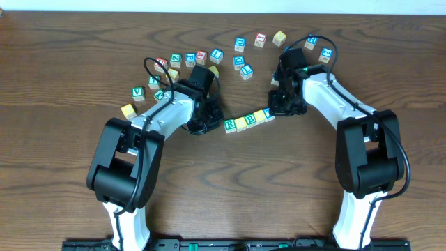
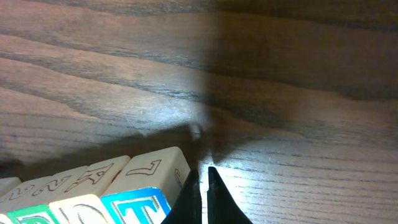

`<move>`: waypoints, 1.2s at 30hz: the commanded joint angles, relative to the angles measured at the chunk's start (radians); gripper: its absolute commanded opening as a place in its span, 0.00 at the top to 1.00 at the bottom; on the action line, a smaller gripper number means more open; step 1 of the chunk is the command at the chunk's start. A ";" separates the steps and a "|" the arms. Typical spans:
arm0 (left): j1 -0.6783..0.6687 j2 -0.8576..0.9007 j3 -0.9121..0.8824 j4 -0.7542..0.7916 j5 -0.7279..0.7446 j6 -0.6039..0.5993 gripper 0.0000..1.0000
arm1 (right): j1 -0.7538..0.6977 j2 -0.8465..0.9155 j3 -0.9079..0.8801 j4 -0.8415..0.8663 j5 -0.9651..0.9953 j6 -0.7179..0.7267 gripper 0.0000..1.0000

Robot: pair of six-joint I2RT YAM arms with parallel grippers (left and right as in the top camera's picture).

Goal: Spell out ROBOT

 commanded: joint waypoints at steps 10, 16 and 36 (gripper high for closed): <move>-0.024 -0.001 0.003 0.016 -0.015 -0.011 0.93 | 0.024 0.003 0.008 -0.019 -0.034 -0.013 0.99; -0.024 -0.001 0.003 0.019 -0.015 -0.010 0.92 | 0.026 0.003 0.008 -0.028 -0.060 -0.010 0.99; -0.024 -0.001 0.003 0.077 -0.050 0.012 0.93 | 0.069 0.003 0.008 -0.037 -0.060 0.078 0.99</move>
